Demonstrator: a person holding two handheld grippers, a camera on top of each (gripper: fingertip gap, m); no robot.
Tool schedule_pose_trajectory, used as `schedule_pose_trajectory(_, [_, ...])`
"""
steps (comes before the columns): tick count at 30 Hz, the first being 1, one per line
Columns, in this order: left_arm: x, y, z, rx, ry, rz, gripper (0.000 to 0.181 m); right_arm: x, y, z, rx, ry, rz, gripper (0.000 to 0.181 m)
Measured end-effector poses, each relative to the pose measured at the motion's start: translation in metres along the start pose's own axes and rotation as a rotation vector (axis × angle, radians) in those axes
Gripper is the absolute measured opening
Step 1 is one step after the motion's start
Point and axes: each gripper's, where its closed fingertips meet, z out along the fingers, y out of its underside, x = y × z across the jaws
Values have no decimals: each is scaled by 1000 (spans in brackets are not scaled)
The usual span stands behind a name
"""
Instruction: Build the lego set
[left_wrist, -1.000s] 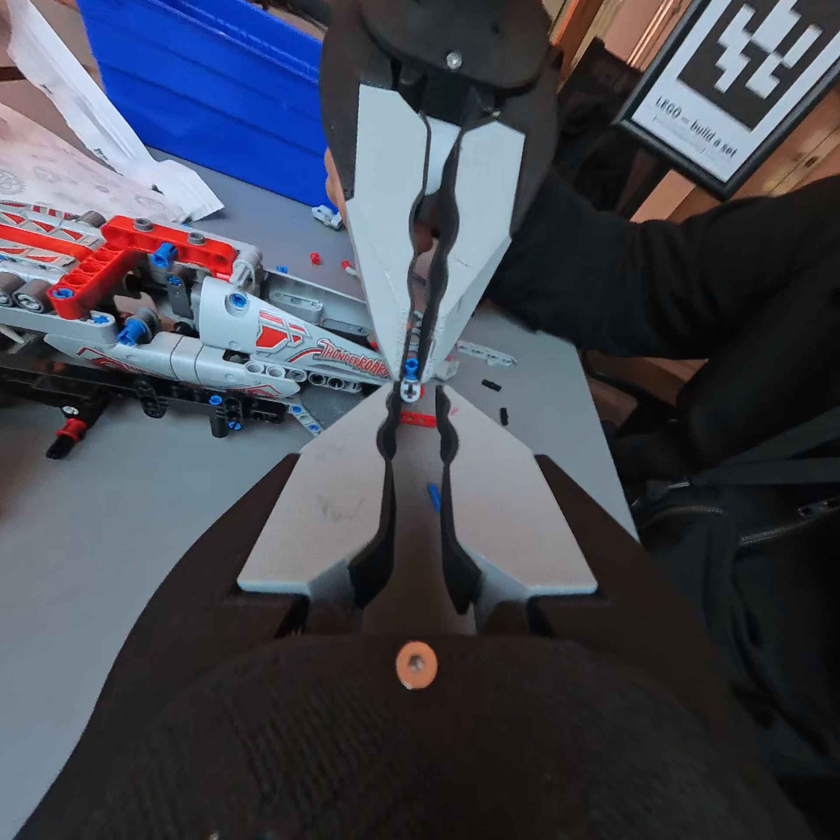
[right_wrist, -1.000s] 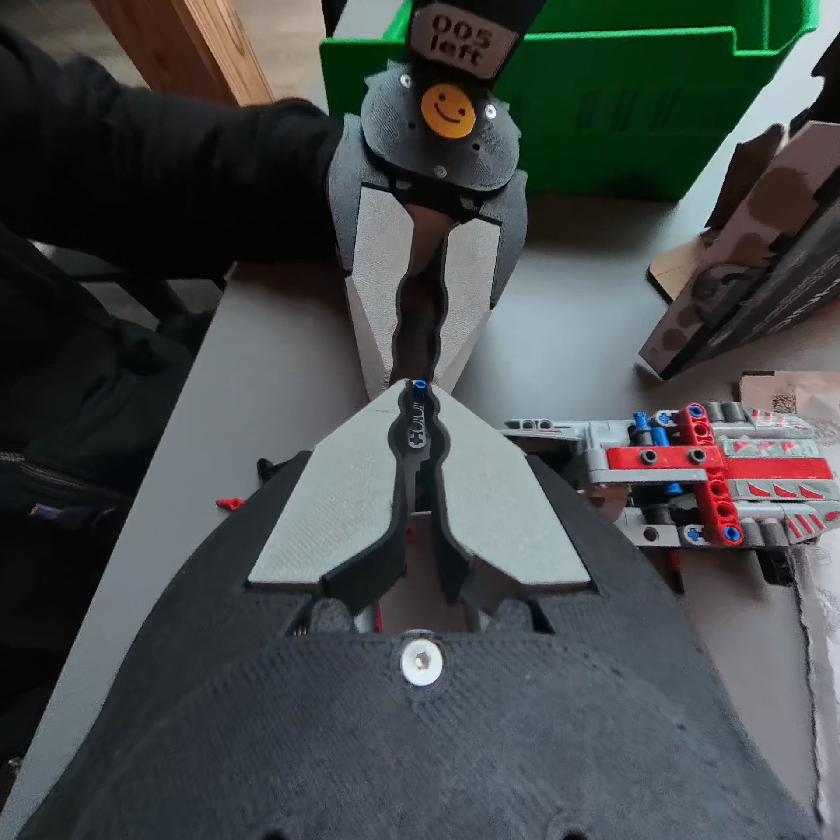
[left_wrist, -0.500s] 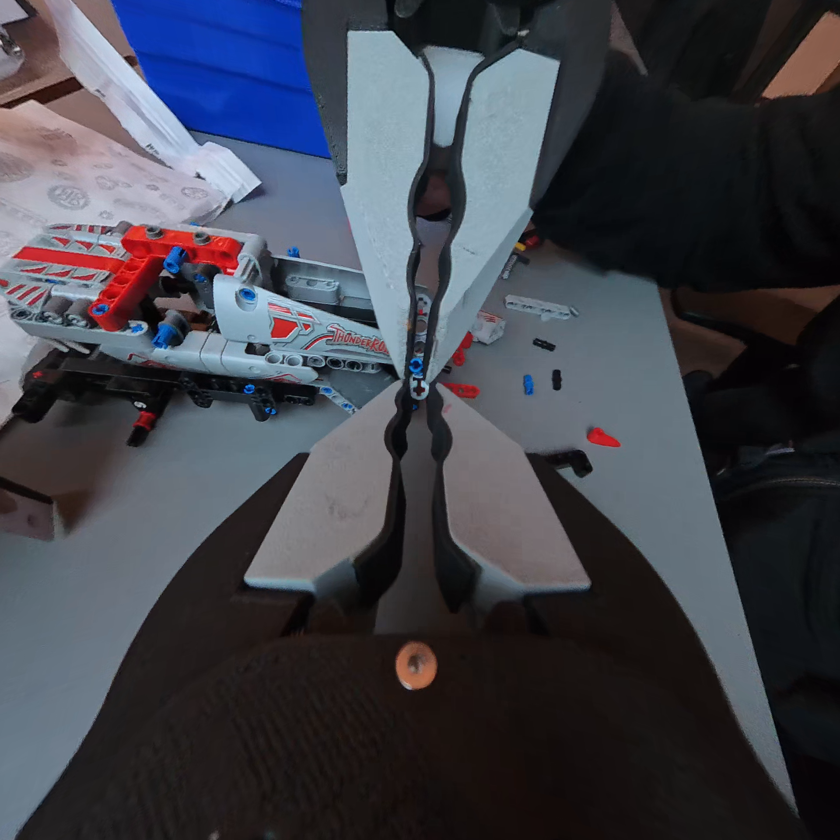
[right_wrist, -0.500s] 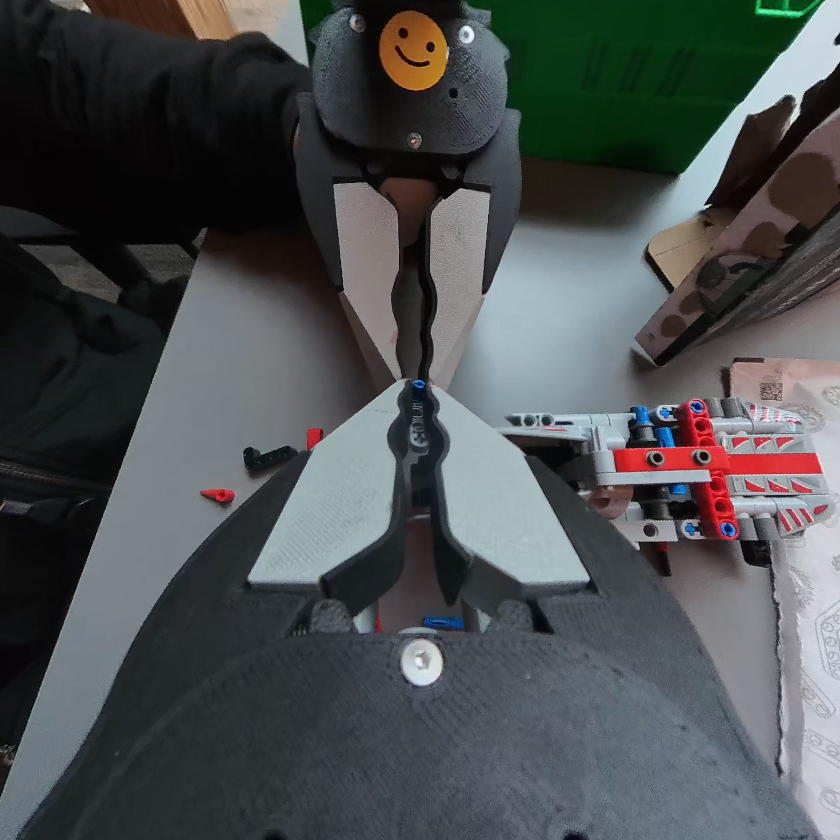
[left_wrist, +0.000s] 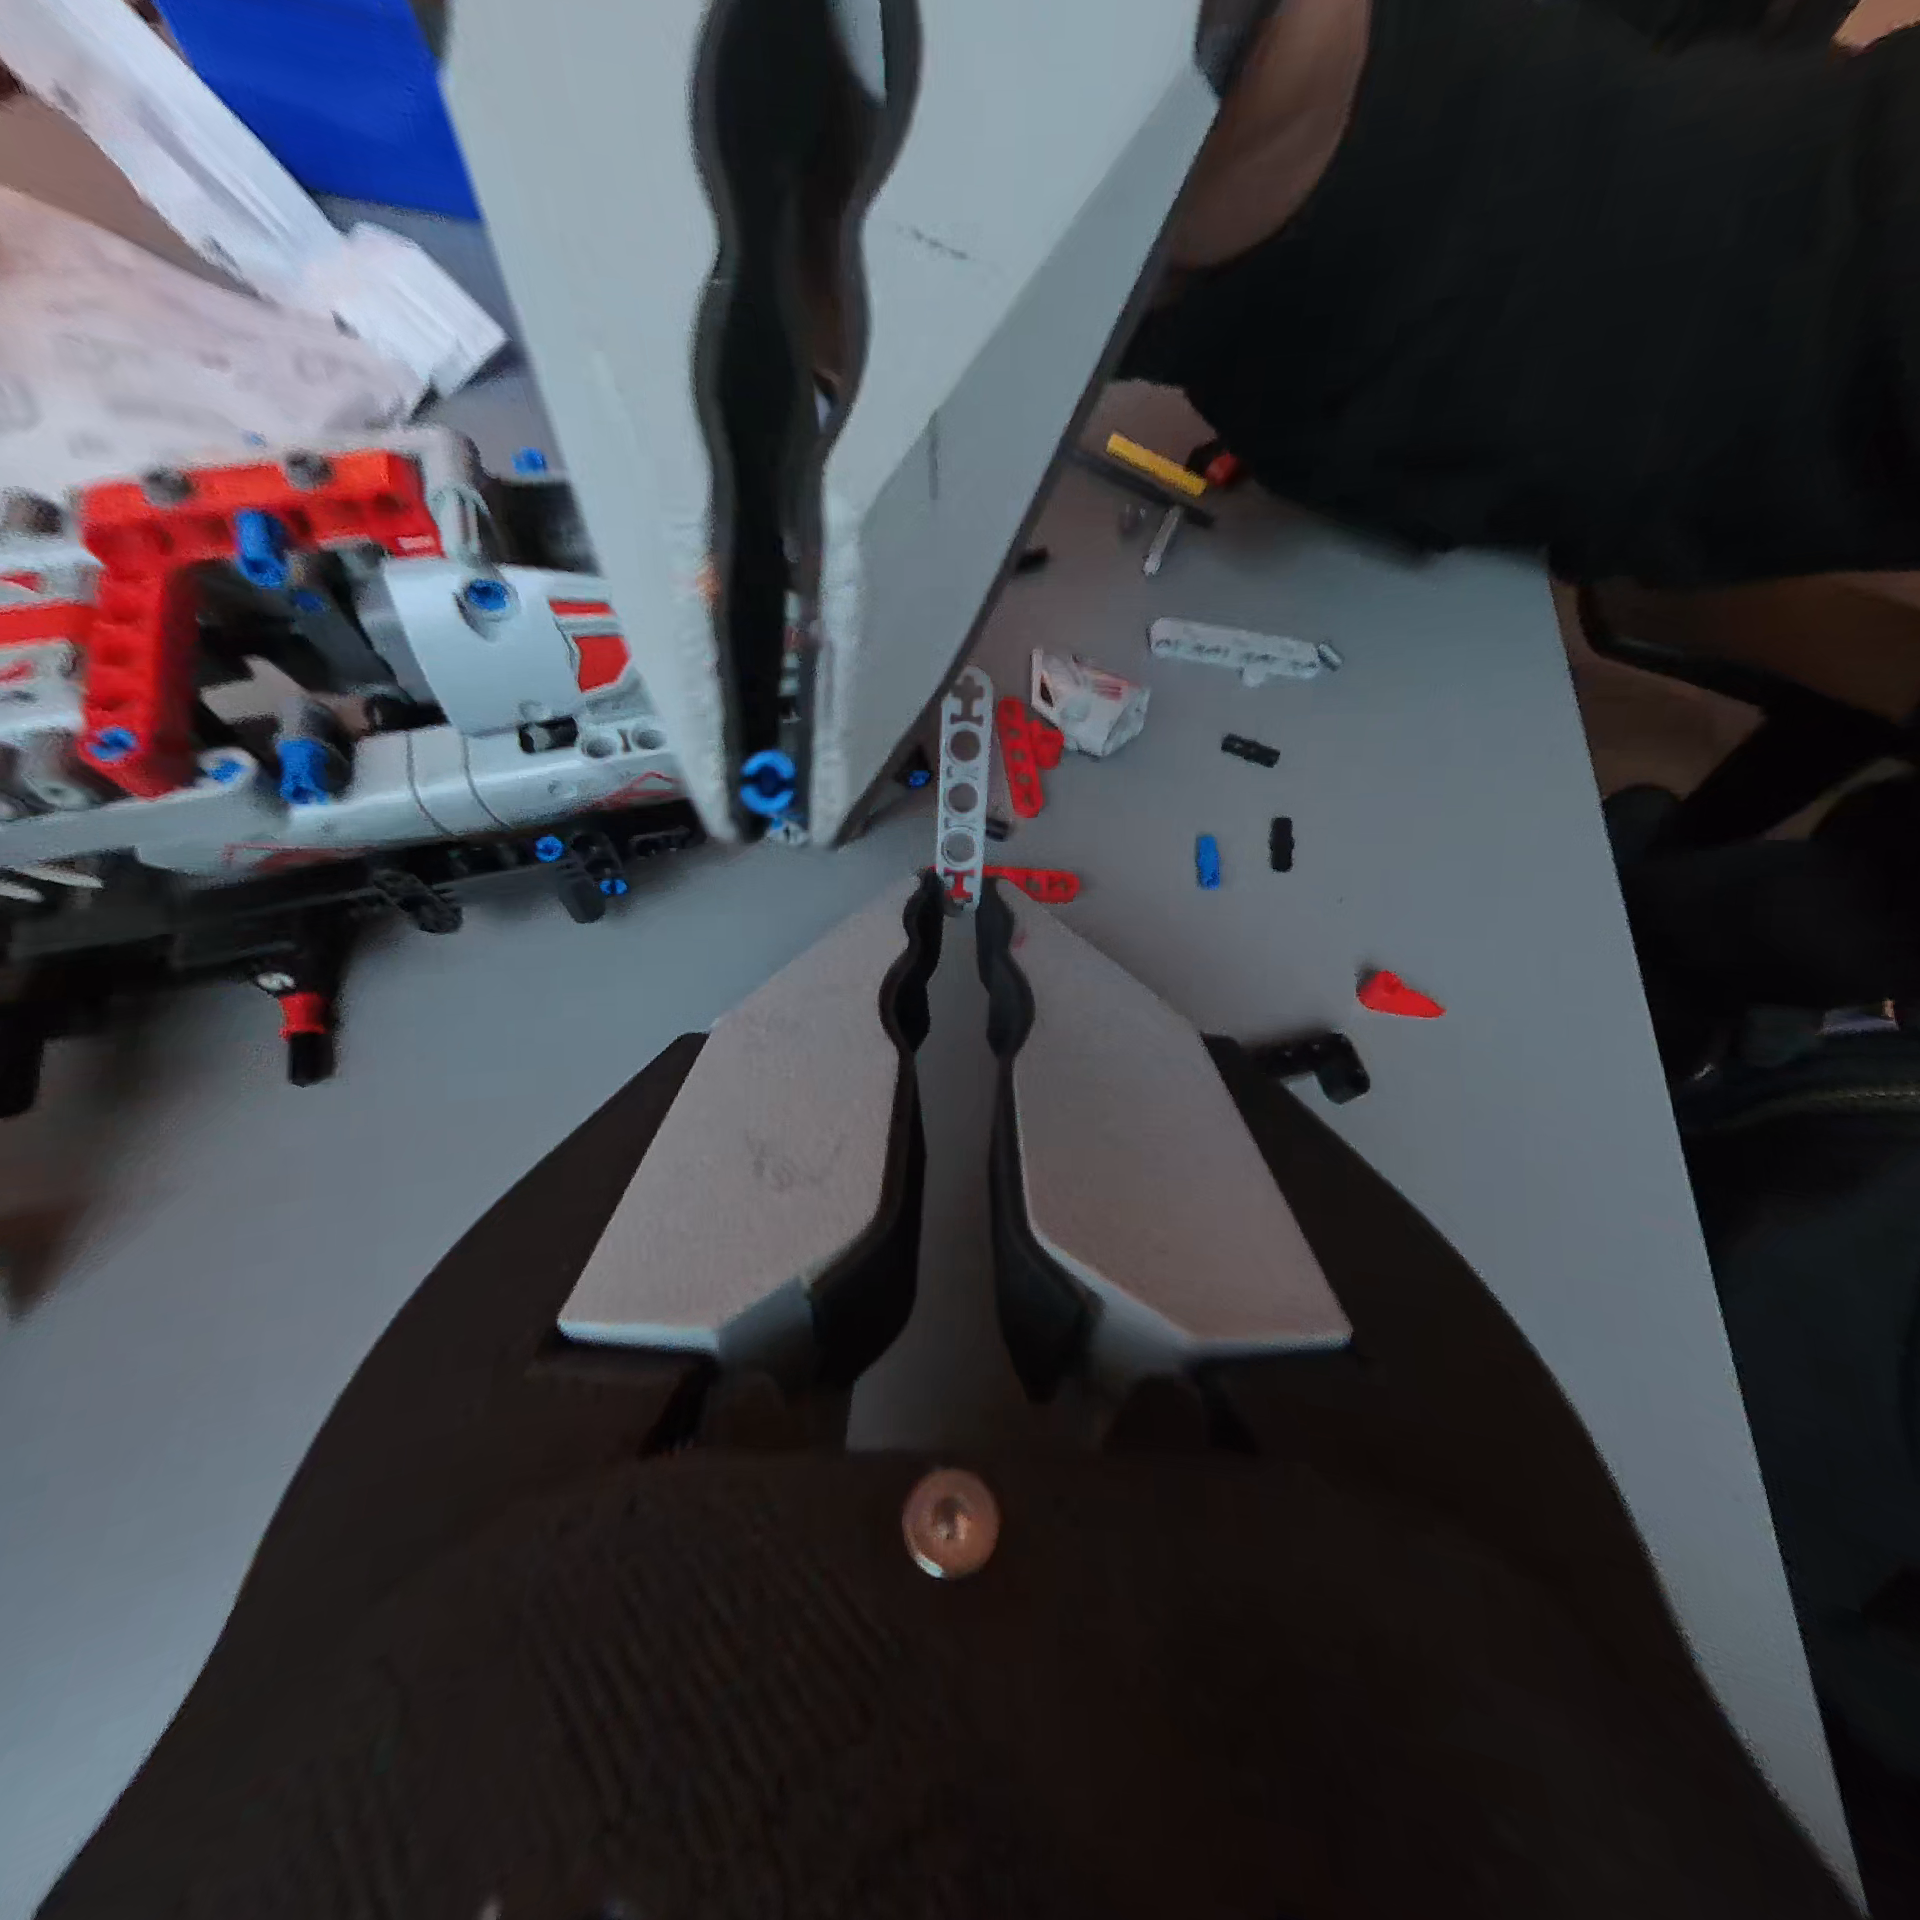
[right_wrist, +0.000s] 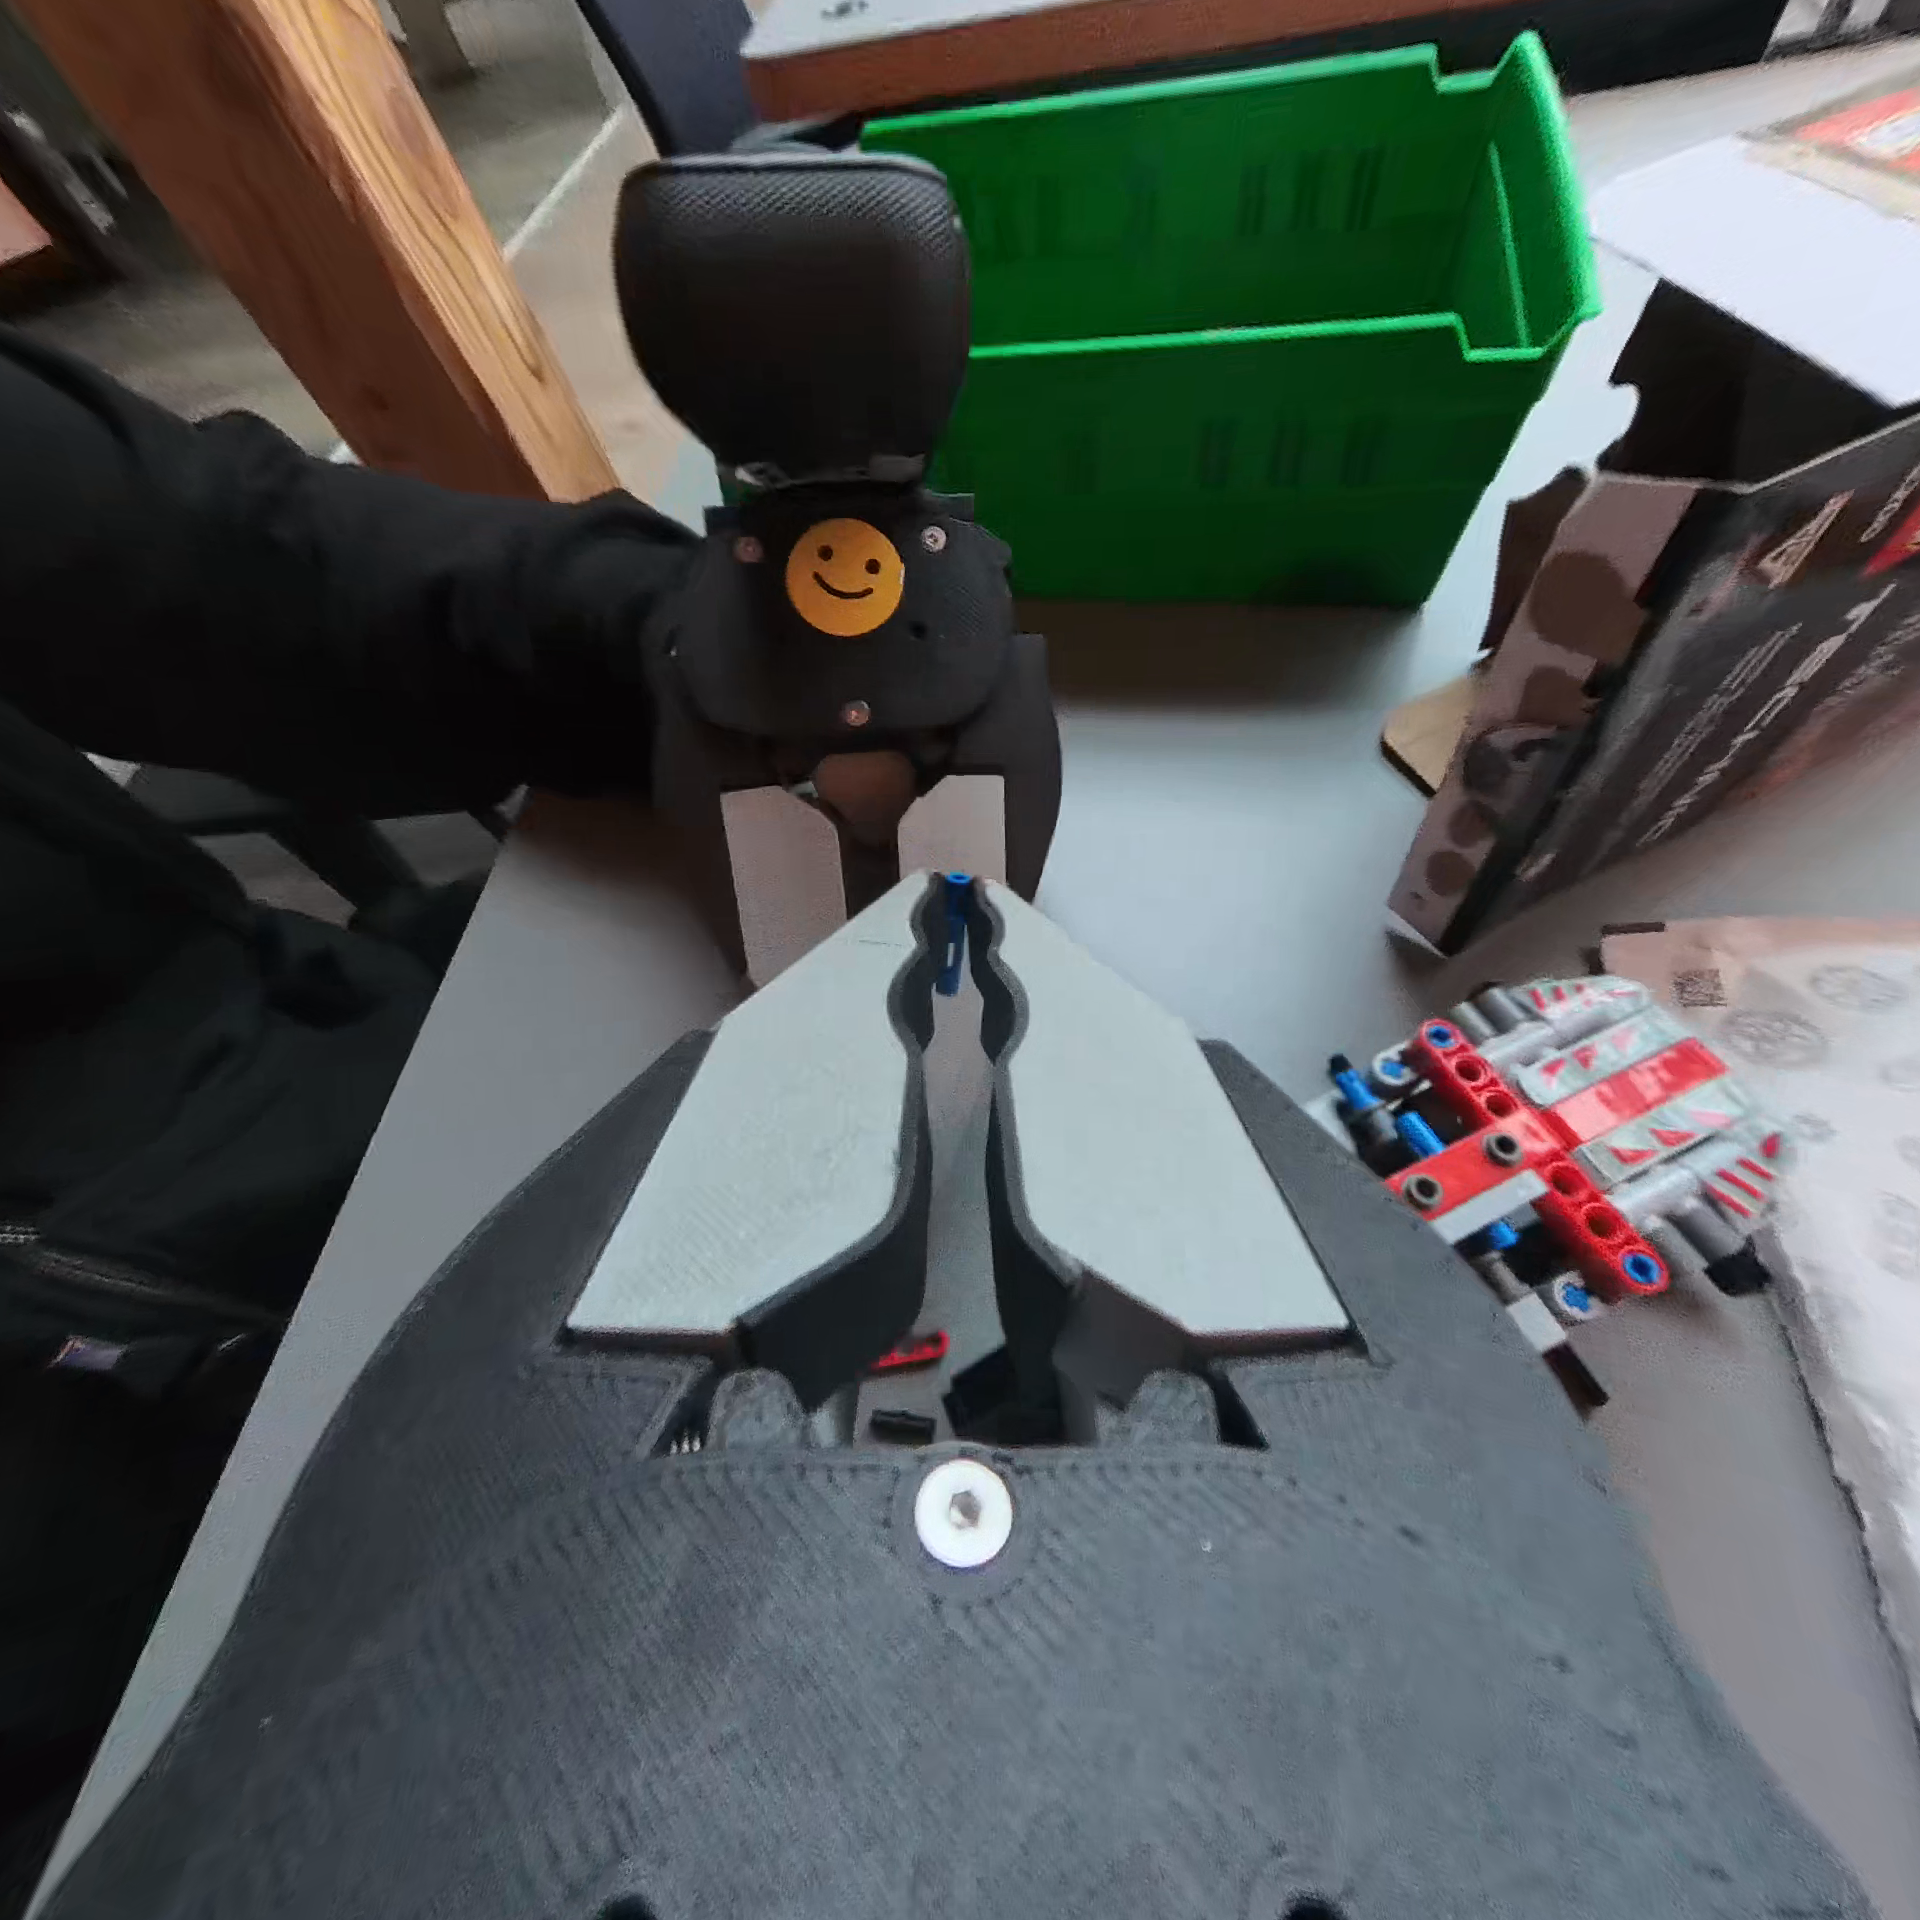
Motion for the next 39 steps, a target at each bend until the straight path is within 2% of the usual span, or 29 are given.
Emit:
schedule_pose_trajectory(2, [2,-4,-6,36,17,35,4,-8,-6,-9,0,-40,-17,0])
schedule_pose_trajectory(6, [2,10,-4,-19,58,12,4,-29,-5,-38,-80,-149,-26,0])
schedule_pose_trajectory(11, [20,18,3,-81,112,118,5,-49,50,-44,-411,-231,-55,1])
schedule_pose_trajectory(15, [28,17,9,-89,154,52,5,-50,85,-42,-614,-212,-82,6])
schedule_pose_trajectory(19, [26,20,11,-110,147,3,19,-43,105,-44,-724,-180,-69,22])
schedule_pose_trajectory(21, [25,20,11,-115,154,-10,23,-38,108,-45,-736,-154,-67,20])
schedule_pose_trajectory(23, [25,19,11,-107,155,-14,23,-32,109,-44,-727,-139,-67,17])
schedule_pose_trajectory(25, [24,18,10,-97,149,-16,20,-25,102,-41,-676,-117,-70,21])
schedule_pose_trajectory(30, [17,-1,8,-2,85,9,22,-29,60,-40,-413,-202,53,31])
schedule_pose_trajectory(32, [18,-14,4,64,68,33,24,-33,33,-44,-260,-242,74,34])
schedule_pose_trajectory(36, [39,-43,-13,246,198,34,22,-44,-9,-55,-14,-341,94,43])
schedule_pose_trajectory(39, [48,-60,-24,359,258,18,26,-40,-2,-43,-33,-305,53,44])
